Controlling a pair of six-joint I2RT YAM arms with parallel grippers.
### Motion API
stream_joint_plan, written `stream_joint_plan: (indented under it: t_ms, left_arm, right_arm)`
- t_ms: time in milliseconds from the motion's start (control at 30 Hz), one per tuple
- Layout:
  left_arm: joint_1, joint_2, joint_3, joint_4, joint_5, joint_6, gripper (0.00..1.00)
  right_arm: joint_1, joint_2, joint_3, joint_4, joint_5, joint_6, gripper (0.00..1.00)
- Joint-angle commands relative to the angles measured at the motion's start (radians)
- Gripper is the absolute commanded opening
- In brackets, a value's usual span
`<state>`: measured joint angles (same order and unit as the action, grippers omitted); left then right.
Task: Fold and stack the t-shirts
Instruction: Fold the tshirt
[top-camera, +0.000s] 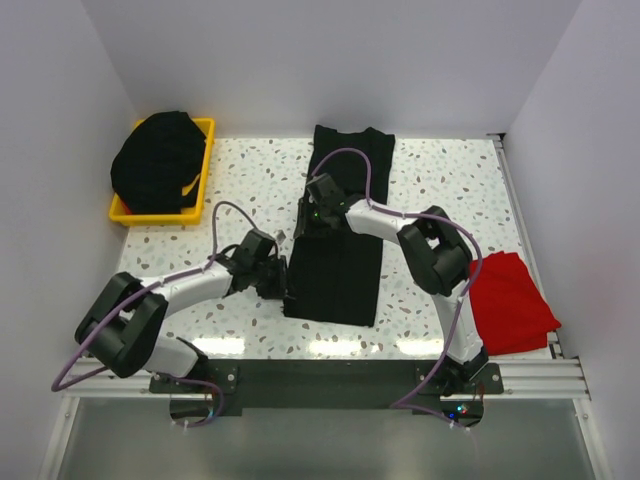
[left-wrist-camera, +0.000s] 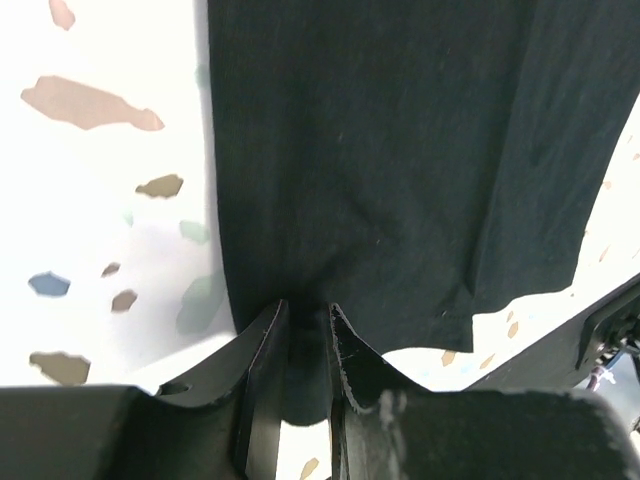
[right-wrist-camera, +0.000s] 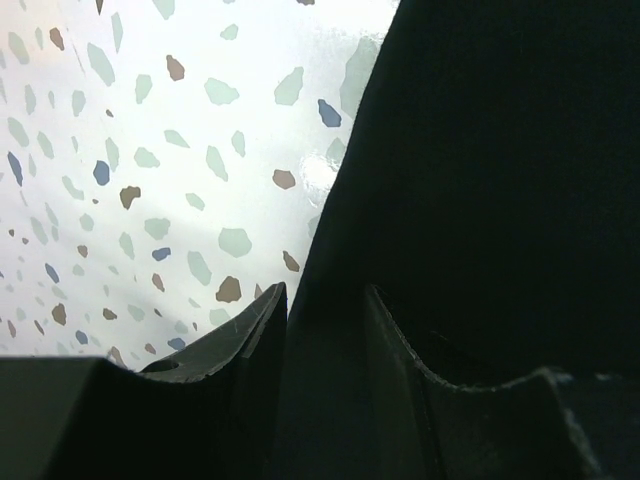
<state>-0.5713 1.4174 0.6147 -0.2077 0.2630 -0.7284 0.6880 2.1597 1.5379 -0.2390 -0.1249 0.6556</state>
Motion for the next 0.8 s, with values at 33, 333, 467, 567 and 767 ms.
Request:
stream_joint_plan:
  t_ms: [33, 333, 467, 567, 767]
  left_arm:
    - [0.005, -0.041, -0.030, -0.050, 0.018, 0.034, 0.25]
    - [0.005, -0.086, -0.090, -0.099, -0.001, 0.017, 0.26]
    - [0.005, -0.116, -0.099, -0.127, -0.005, 0.018, 0.26]
    - [0.005, -0.138, -0.102, -0.147, -0.005, 0.024, 0.26]
    - [0.005, -0.182, -0.069, -0.168, 0.024, 0.043, 0.26]
  right_arm:
    - [0.002, 0.040, 0.024, 0.007, -0.018, 0.013, 0.40]
    - [0.002, 0.046, 0.008, 0.018, -0.032, 0.018, 0.40]
    - [0.004, 0.048, 0.007, 0.020, -0.035, 0.018, 0.40]
    - [0.004, 0.051, 0.011, 0.020, -0.036, 0.015, 0.40]
    - [0.002, 0.054, 0.016, 0.020, -0.047, 0.015, 0.40]
